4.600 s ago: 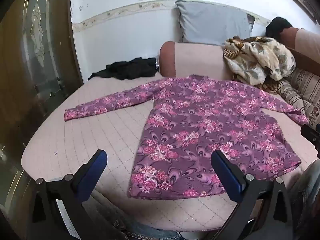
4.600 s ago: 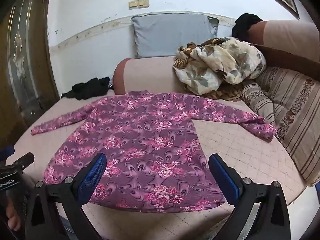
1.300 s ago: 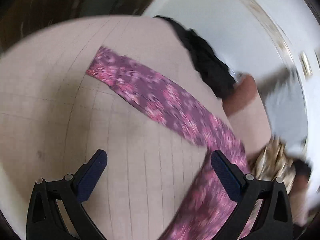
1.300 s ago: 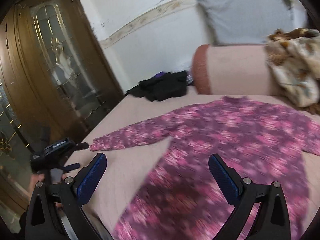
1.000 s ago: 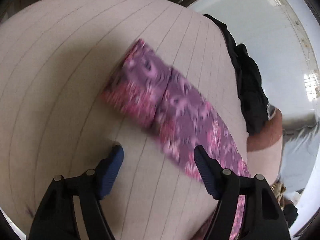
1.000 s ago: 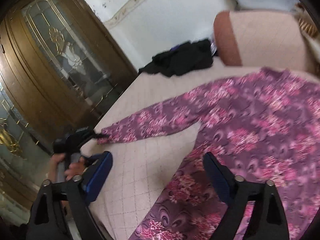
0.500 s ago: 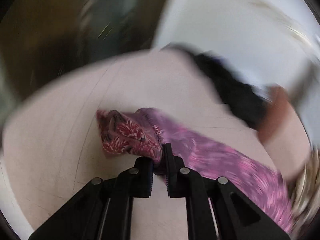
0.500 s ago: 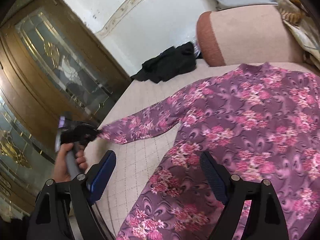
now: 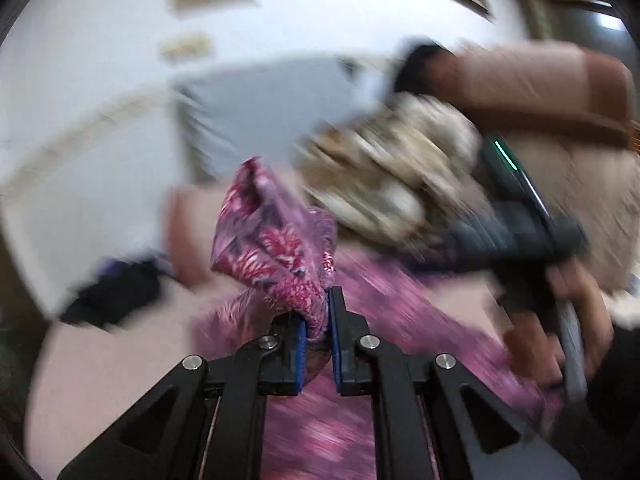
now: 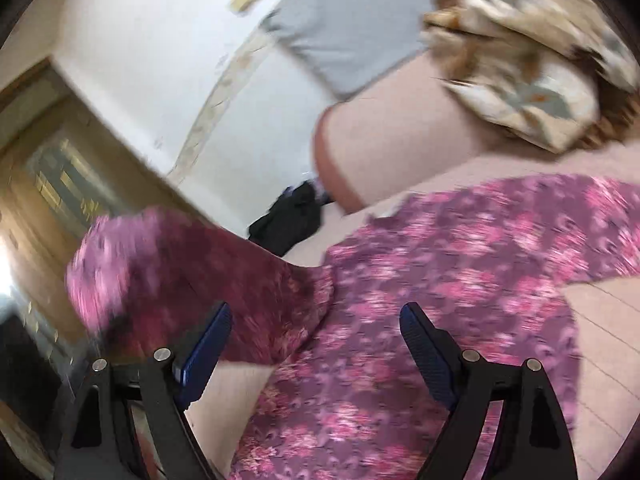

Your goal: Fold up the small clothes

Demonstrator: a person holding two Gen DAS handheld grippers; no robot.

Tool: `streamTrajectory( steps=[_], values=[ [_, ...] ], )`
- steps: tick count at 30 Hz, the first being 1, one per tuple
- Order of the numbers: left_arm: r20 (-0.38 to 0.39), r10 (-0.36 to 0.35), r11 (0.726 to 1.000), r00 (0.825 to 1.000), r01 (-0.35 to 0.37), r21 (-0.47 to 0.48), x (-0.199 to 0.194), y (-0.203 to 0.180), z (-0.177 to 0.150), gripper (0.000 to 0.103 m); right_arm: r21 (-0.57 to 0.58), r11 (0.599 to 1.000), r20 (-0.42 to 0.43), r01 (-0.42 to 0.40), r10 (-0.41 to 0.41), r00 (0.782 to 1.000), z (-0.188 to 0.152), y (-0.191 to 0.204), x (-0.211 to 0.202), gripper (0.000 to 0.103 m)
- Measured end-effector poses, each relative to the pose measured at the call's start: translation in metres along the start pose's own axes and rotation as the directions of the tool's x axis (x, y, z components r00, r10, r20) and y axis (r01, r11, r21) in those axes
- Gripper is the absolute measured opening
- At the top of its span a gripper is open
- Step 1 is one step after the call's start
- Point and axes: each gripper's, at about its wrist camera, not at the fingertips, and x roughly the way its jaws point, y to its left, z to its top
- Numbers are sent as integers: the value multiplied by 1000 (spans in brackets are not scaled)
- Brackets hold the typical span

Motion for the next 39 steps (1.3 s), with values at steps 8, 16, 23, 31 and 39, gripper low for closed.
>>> streamTrajectory(
  steps=[8, 16, 23, 31, 39],
  values=[
    [-370, -53, 921, 927, 188, 340, 77, -98, -101, 12, 139, 989, -124, 49, -32, 992, 10, -65, 14, 90],
    [-375, -332, 861, 866, 440, 255, 15, -71, -84, 79, 3, 997, -381, 77, -71, 922, -22, -53, 55, 90],
    [-357, -112, 974, 927, 32, -222, 56, 94, -55, 82, -17, 990, -444, 140, -133, 886, -37, -66, 76, 86],
    [-294, -235, 489, 927, -148, -860, 83, 254, -116, 82, 37, 999, -358, -39, 50, 932, -25, -29, 77, 79],
    [-314, -346, 222, 884, -248, -943, 140, 276, -169, 38, -104, 986, -426, -133, 77, 902, 43, 57, 172, 76]
  ],
)
